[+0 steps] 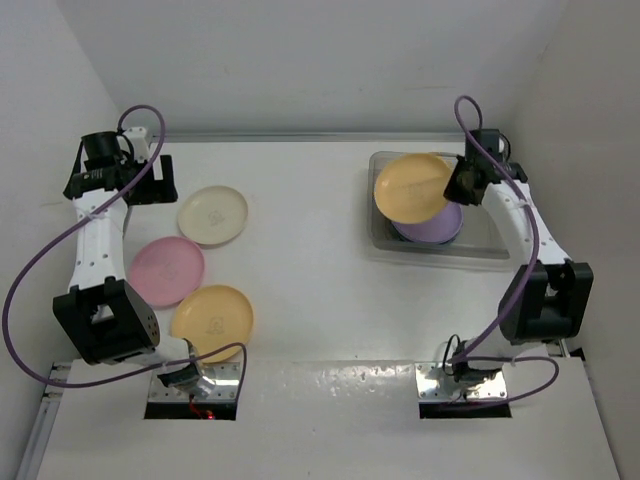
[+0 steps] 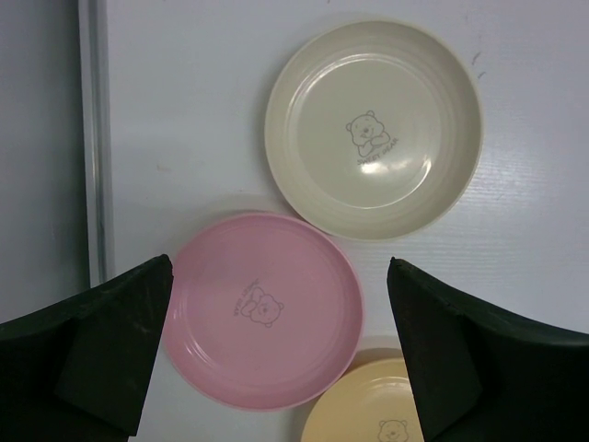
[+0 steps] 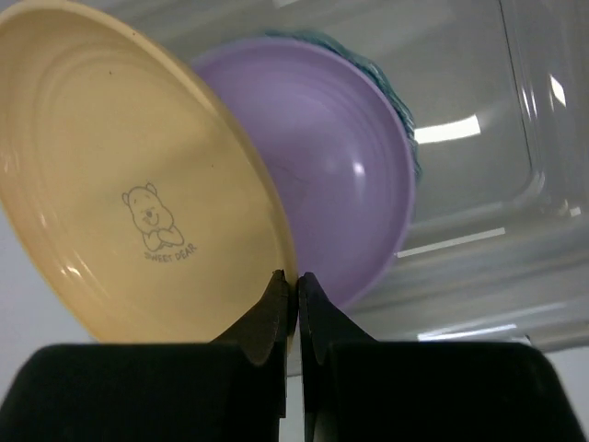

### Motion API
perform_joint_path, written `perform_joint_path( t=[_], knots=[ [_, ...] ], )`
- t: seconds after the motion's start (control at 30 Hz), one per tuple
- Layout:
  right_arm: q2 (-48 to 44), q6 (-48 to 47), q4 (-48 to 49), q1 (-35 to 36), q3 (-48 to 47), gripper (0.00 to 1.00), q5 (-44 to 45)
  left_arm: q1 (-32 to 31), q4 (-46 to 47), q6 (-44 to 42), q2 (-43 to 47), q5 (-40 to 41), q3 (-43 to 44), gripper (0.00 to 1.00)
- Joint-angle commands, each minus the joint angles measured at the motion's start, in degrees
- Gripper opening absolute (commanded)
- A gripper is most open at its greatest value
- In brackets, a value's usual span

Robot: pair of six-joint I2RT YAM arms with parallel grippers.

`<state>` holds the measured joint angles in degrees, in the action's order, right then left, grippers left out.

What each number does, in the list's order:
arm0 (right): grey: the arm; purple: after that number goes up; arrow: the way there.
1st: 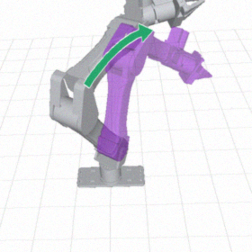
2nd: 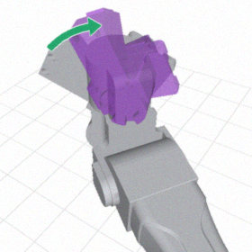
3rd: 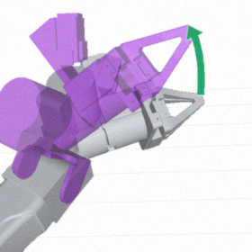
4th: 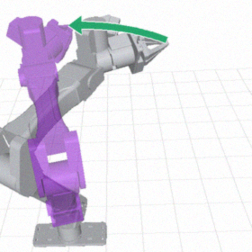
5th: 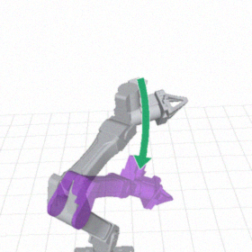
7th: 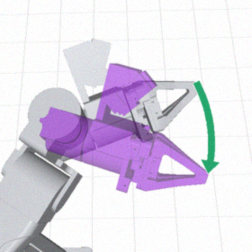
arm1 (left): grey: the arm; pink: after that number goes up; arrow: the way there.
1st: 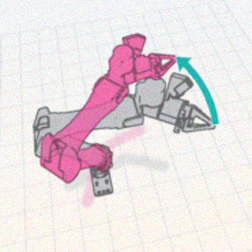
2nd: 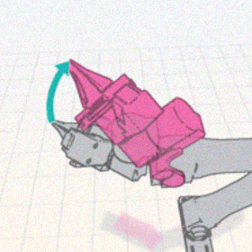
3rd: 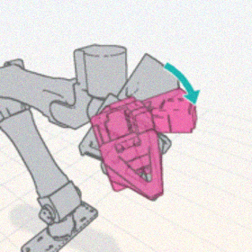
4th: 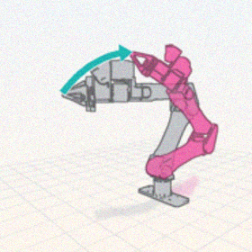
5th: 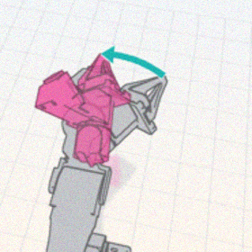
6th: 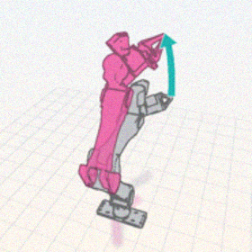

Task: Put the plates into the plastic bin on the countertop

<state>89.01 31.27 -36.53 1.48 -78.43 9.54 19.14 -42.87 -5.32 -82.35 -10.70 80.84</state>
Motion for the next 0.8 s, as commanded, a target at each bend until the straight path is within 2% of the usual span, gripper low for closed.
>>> perform_joint_path(
  t=[0.0,0.07,0.27,0.3,0.33,0.37,0.4,0.5,0.57,0.77],
  knots=[
    [-1.30,1.52,0.14,-5.07,3.55,0.00,-3.02,0.55,1.30,0.66,-0.71,-3.27,1.16,1.00],
    [0.27,1.52,0.06,-8.49,2.59,0.00,-7.33,0.55,1.30,0.66,-1.32,-5.11,0.64,1.00],
    [4.23,0.29,-1.70,-10.79,2.22,0.00,-8.31,0.55,1.83,1.72,-1.94,-5.12,1.16,0.99],
    [4.41,0.11,-1.18,-10.79,3.02,0.08,-8.57,0.55,1.83,1.72,-2.46,-5.12,1.77,0.99],
    [4.59,0.11,-0.82,-10.70,3.28,0.11,-9.10,0.55,1.83,1.11,-2.47,-5.90,1.78,0.99],
    [5.20,-0.50,-0.47,-10.79,3.81,0.20,-9.36,1.07,1.83,1.10,-2.47,-5.91,2.39,0.99],
    [5.38,-0.50,-0.47,-10.70,3.90,0.21,-9.36,1.08,1.83,1.10,-2.47,-5.91,2.39,0.99],
    [6.87,-1.38,-0.73,-10.70,3.20,0.36,-8.93,1.08,1.83,0.58,-2.47,-5.91,2.39,0.99],
    [7.84,-2.61,-1.70,-10.35,2.15,0.51,-5.96,1.08,1.83,0.58,-3.00,-5.91,2.92,0.99],
    [10.21,-7.62,-4.69,-7.81,-0.58,0.57,-2.42,1.61,1.83,0.58,-3.52,-5.91,2.92,0.99]
  ],
)
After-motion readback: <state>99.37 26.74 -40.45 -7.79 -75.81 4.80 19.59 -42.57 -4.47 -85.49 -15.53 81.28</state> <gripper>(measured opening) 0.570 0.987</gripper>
